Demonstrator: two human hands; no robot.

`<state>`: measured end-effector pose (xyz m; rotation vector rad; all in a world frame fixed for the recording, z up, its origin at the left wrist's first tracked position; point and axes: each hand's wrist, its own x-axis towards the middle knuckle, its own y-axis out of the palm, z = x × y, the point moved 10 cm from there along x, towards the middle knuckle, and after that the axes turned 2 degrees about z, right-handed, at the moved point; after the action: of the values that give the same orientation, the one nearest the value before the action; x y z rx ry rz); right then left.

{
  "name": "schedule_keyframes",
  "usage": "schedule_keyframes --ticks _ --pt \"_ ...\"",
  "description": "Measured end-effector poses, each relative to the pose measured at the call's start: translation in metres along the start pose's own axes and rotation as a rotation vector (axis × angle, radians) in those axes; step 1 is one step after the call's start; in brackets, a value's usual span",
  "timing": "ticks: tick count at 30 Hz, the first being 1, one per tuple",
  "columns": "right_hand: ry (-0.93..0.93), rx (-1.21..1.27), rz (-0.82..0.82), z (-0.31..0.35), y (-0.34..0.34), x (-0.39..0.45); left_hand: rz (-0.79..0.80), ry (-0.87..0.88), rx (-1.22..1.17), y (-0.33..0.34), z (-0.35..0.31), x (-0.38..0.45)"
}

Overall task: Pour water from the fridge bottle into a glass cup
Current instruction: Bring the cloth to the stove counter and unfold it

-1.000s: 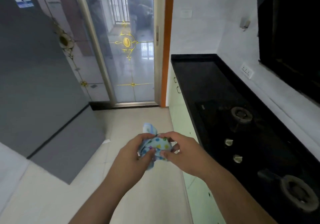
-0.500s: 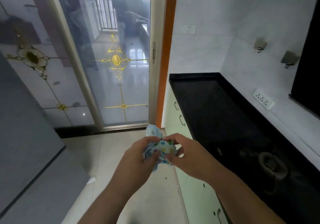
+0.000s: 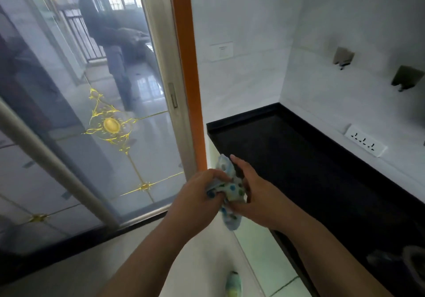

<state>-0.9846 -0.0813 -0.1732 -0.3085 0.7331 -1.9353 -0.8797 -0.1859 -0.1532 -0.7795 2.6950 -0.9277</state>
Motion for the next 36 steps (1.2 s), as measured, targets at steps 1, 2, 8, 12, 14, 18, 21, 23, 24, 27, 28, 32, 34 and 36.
schedule_keyframes --ticks 1,2,8,12,14,18,21,23,24,27,28,32,34,36 --pt "-0.006 -0.01 0.013 -0.006 -0.007 0.022 0.016 0.021 0.024 0.0 0.0 0.022" --pt "-0.006 -0.026 0.027 -0.011 -0.014 0.044 0.029 0.04 0.043 0.0 0.0 0.044" --pt "0.027 -0.272 0.005 -0.025 -0.065 0.154 0.138 0.128 0.11 -0.005 0.002 0.171" --pt "0.122 -0.306 -0.073 -0.043 -0.109 0.195 0.177 0.189 0.099 0.002 0.004 0.242" --pt "0.155 -0.288 -0.159 -0.06 -0.129 0.209 0.217 0.24 0.11 0.013 0.003 0.276" --pt "0.253 -0.227 -0.343 -0.102 -0.158 0.225 0.348 0.391 0.182 0.042 -0.011 0.34" --pt "0.335 -0.145 -0.475 -0.119 -0.174 0.216 0.448 0.503 0.249 0.058 -0.02 0.38" --pt "0.454 -0.066 -0.569 -0.13 -0.181 0.202 0.509 0.568 0.308 0.066 -0.025 0.406" --pt "0.534 -0.023 -0.622 -0.137 -0.183 0.195 0.534 0.608 0.344 0.071 -0.027 0.418" --pt "0.696 -0.019 -0.782 -0.147 -0.186 0.179 0.595 0.71 0.377 0.082 -0.033 0.447" --pt "0.729 -0.019 -0.826 -0.148 -0.186 0.177 0.615 0.738 0.383 0.087 -0.035 0.454" --pt "0.86 -0.068 -0.941 -0.15 -0.182 0.16 0.705 0.799 0.415 0.103 -0.045 0.472" --pt "0.973 -0.136 -0.921 -0.152 -0.178 0.143 0.731 0.789 0.4 0.108 -0.047 0.483" --pt "1.108 -0.189 -0.799 -0.16 -0.166 0.127 0.77 0.759 0.419 0.113 -0.042 0.492"
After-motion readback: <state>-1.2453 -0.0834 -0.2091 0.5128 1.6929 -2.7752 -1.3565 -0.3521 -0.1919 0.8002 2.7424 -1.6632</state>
